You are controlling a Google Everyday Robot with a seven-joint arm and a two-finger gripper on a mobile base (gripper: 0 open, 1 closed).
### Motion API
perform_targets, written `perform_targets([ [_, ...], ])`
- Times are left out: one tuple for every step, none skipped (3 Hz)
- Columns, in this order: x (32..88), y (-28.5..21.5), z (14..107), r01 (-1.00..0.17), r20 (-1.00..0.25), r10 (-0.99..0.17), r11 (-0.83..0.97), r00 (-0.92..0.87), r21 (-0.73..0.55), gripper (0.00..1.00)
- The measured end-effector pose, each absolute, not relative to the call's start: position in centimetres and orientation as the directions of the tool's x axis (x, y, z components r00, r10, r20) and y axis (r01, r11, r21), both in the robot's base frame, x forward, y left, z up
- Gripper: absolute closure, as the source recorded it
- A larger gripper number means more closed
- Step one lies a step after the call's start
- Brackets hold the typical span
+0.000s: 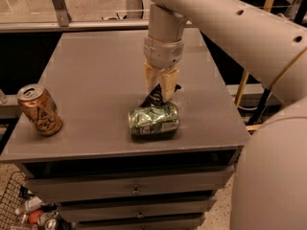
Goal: Move rxbar chocolate near green can
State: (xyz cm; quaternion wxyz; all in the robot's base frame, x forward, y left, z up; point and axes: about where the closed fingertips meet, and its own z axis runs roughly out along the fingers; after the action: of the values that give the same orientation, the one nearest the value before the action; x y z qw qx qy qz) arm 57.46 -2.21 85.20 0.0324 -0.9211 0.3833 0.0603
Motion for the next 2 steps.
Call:
perform_targets([
  [58.14,-1.7,85.09,-0.712,-0.131,-0.703,-0.7,0.699,-0.045,0.82],
  [58.73,-1.26,84.95,-0.714,-0.128,-0.703,-0.697,0.699,-0.07,0.58],
])
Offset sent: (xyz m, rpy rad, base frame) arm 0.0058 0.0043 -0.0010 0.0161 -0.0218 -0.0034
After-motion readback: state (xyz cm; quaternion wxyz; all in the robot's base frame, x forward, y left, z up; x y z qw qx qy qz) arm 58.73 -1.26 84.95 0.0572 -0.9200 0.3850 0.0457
